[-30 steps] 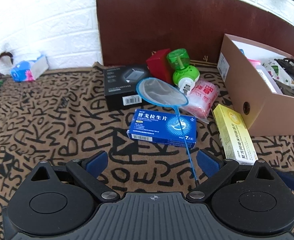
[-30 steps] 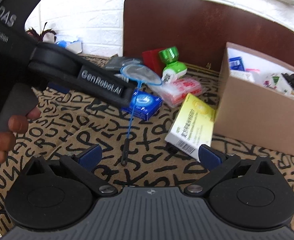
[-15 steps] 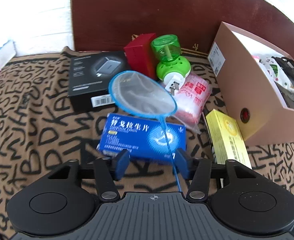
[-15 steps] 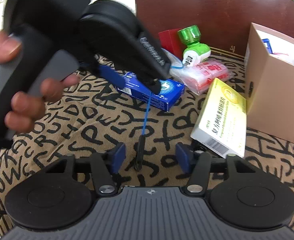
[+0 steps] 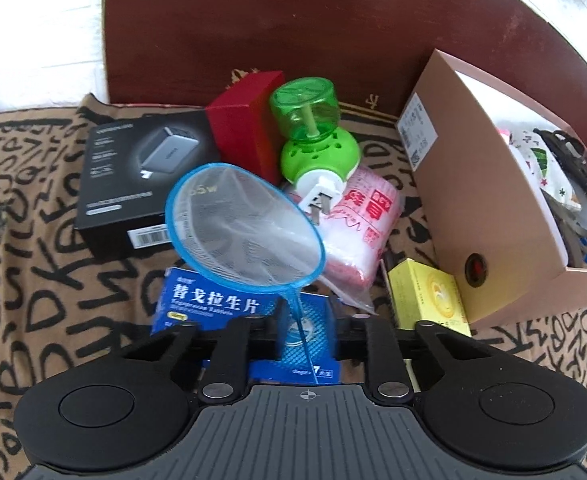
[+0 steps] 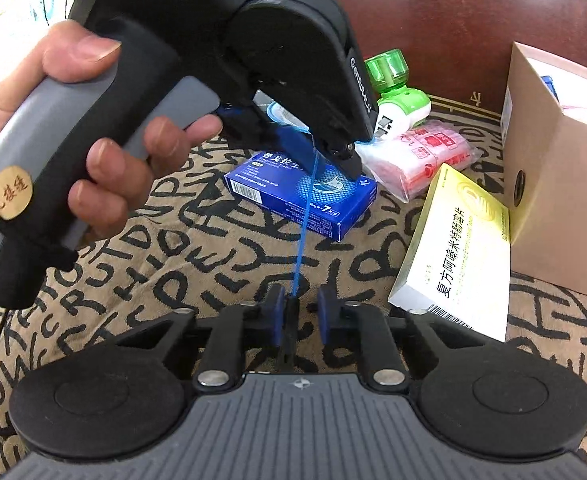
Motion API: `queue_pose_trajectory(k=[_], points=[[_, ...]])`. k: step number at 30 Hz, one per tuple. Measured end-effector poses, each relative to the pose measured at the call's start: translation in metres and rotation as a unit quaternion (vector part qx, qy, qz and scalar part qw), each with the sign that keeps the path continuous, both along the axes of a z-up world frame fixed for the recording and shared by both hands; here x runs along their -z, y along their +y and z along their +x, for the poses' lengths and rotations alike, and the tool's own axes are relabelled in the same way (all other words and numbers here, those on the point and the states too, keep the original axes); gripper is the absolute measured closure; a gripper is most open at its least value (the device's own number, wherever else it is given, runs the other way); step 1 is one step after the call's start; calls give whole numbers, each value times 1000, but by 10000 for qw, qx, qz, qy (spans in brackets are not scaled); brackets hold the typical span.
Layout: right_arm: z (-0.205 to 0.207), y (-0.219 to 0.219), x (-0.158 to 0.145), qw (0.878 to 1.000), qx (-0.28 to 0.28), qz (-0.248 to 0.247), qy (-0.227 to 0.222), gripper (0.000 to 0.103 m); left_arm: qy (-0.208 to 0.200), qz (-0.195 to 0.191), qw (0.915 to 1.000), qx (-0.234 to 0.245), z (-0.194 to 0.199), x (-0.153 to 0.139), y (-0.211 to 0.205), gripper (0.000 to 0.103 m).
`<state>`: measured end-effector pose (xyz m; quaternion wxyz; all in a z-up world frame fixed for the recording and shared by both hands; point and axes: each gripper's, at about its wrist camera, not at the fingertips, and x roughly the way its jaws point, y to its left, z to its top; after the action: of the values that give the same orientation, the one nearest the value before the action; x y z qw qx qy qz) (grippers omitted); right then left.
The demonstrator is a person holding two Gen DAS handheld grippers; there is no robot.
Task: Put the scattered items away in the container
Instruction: 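Reach the right gripper to the blue fly swatter handle and grasp it, then lift the fly swatter with the right gripper and drop it into the cardboard box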
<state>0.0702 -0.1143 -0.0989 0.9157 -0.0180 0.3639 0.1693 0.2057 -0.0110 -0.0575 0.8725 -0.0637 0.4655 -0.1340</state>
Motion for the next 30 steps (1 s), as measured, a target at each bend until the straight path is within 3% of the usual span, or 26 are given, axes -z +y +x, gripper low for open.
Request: queue_pose_trajectory(k=[2, 8, 18, 30], points=[[0, -1, 0, 10000, 10, 38, 16, 94, 17, -3, 10000, -34, 1, 2, 0, 100], [-7, -4, -5, 9999, -33, 127, 8, 95, 3, -157, 9998, -113, -8, -4, 7, 102], [-35, -11, -34, 9985, -33, 255, -493, 95, -589, -176, 9980, -136, -44, -56, -4, 102], [-50, -79, -79, 9882, 614, 285, -1376, 96, -1361, -445, 9889, 403, -50, -128, -87, 102]])
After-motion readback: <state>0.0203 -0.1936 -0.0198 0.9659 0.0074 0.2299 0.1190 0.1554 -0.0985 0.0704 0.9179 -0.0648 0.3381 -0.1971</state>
